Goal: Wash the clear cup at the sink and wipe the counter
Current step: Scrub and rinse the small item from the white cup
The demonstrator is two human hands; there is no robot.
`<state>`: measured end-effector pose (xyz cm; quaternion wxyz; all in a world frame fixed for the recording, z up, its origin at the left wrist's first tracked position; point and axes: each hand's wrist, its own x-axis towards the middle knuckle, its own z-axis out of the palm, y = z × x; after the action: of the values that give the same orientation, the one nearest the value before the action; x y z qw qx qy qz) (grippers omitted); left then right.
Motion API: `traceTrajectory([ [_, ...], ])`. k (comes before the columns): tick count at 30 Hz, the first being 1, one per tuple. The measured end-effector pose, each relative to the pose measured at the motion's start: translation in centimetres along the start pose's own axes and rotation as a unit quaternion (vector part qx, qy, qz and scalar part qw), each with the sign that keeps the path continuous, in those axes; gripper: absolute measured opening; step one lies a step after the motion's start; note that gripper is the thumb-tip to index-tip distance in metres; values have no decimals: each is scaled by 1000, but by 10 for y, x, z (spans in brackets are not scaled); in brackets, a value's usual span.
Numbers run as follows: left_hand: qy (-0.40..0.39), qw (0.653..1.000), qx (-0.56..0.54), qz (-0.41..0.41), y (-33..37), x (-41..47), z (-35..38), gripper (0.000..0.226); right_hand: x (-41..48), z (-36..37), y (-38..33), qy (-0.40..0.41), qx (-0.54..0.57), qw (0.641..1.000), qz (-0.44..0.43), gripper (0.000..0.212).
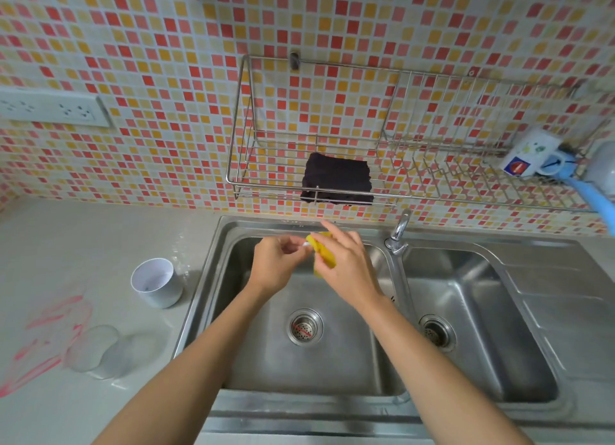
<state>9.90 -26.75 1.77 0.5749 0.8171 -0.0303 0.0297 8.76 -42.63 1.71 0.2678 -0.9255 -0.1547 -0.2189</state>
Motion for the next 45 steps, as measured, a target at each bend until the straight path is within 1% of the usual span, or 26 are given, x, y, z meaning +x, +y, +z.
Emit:
traceTrajectory([
  [2,-1,1000,-23,-13,-3,-1,0,12,-4,5,-7,1,-17,1000,-2,41],
  [4,-3,999,-33,-20,-6,-4,-1,14,-6,6,-5,15,-12,1000,-17,40],
  [9,16,999,-42,-27,-1,-12,-1,11,-8,12,-5,21,9,1000,21,38],
  [10,23,998,-49,-36,-1,-12,-2,12,-10,14,-6,22,16,999,36,37],
  [12,37,994,-83,-68,-3,-12,-4,15,-11,12,-6,31,44,994,98,32],
  [14,39,987,-122,-99,-6,-12,-8,16,-13,10,-7,52,60,986,144,33],
  [15,37,985,-132,-107,-6,-12,-8,18,-16,12,-13,64,63,987,136,36],
  [16,35,984,-136,-112,-7,-13,-8,23,-20,14,-21,62,61,990,112,40],
  [18,39,980,-149,-126,-6,-13,-7,30,-28,21,-35,22,54,997,54,46],
  [20,56,972,-168,-152,-5,-15,-5,33,-31,24,-35,1,40,999,18,46],
  [22,73,967,-175,-170,-4,-17,-3,32,-28,20,-21,20,24,999,38,44],
  [24,87,964,-173,-180,-2,-18,-2,29,-27,15,-10,51,8,994,93,43],
  [25,92,965,-166,-182,0,-19,-2,29,-28,14,-10,53,5,993,106,43],
  [26,93,967,-151,-181,1,-18,-2,30,-30,14,-15,47,4,994,95,43],
  [29,93,975,-99,-177,4,-17,-1,35,-37,17,-31,15,7,1000,10,44],
  [30,90,976,-94,-175,5,-16,0,36,-36,17,-31,15,6,1000,-1,44],
  [33,72,978,-102,-170,7,-18,2,36,-30,13,-20,38,-2,999,31,46],
  [35,49,980,-106,-162,8,-19,4,35,-28,11,-12,37,-23,998,49,47],
  [39,3,982,-106,-157,7,-21,5,32,-21,2,-3,34,-76,996,-11,34],
  [40,-5,988,-75,-137,6,-22,5,33,-19,0,-1,26,-87,995,-27,32],
  [42,-9,997,38,-63,4,-23,3,27,-16,-2,4,7,-100,994,-46,31],
  [44,-12,993,113,23,4,-23,0,13,-14,-5,9,-11,-105,993,-48,30],
  [45,-19,989,138,56,4,-23,-1,12,-13,-6,11,-18,-106,993,-48,29],
])
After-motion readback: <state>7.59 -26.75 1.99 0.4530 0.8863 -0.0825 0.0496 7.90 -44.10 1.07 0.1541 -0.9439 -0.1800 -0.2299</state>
